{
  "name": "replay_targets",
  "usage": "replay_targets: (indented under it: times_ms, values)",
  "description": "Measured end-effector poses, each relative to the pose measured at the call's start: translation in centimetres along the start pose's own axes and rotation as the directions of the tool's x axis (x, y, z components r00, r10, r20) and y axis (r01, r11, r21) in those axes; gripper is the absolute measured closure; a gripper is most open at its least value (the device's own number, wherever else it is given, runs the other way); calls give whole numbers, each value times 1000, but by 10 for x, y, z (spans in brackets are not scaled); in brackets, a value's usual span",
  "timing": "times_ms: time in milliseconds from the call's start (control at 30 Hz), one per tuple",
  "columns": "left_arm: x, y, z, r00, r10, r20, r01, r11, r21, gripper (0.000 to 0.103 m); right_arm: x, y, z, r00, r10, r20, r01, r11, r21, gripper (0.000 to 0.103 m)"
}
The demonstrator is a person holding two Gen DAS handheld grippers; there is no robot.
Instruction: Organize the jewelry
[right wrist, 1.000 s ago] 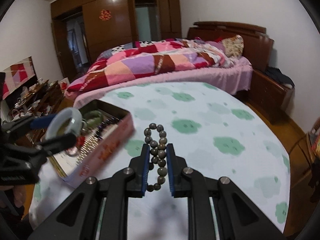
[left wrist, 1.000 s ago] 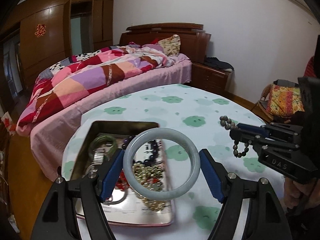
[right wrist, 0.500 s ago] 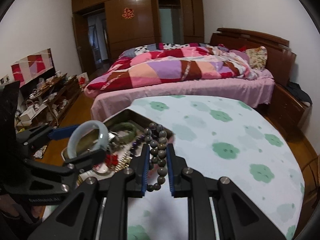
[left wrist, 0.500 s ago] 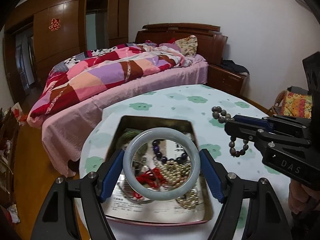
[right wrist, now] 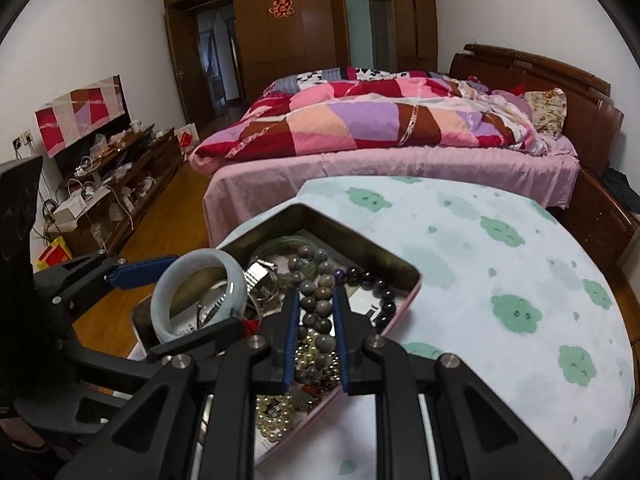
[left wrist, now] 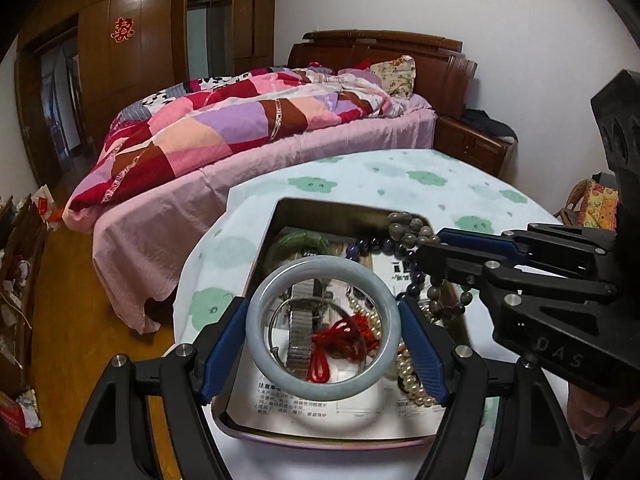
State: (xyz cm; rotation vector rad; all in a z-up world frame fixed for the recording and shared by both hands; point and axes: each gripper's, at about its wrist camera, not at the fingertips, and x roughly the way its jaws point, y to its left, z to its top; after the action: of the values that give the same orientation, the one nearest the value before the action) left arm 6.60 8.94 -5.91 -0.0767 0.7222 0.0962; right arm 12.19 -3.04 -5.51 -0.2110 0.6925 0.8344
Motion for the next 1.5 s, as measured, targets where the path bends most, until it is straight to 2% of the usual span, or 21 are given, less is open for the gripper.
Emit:
replay_targets:
  times_ms: [267, 400, 500, 600, 733, 967, 1133, 1500]
  values:
    - [12, -4, -6, 999, -4, -49, 5, 1000, 14, 27, 16, -1, -4, 997, 27, -70, -27, 1000, 2, 83]
    - [17, -6, -7, 997, 0, -75, 2, 1000, 26, 27, 23, -4, -8, 994, 39, -104, -37, 999, 21, 78]
    - [14, -6, -8, 998, 3, -65, -1, 1000, 31, 27, 23, -9, -11, 993, 48, -112, -43, 998, 44, 72]
    - [10, -5, -6, 998, 12, -57, -10, 999, 34, 27, 19, -14, -11, 994, 44, -101, -38, 997, 62, 61]
    - [-2, -3, -2, 999, 34, -43, -32, 999, 39, 27, -2, -14, -10, 997, 50, -56, -46, 996, 78, 34]
    - [-35, -1, 6, 999, 42, 21, -42, 998, 38, 26, -46, -28, -15, 1000, -10, 13, 8, 990, 144, 26]
    - [-55, 0, 13, 997, 40, 66, -42, 999, 27, 25, -69, -32, -22, 996, -75, 41, 68, 987, 149, 21]
    - [-82, -2, 19, 992, 44, 120, -47, 999, 20, 24, -101, -49, -40, 984, -154, 87, 133, 969, 210, 18]
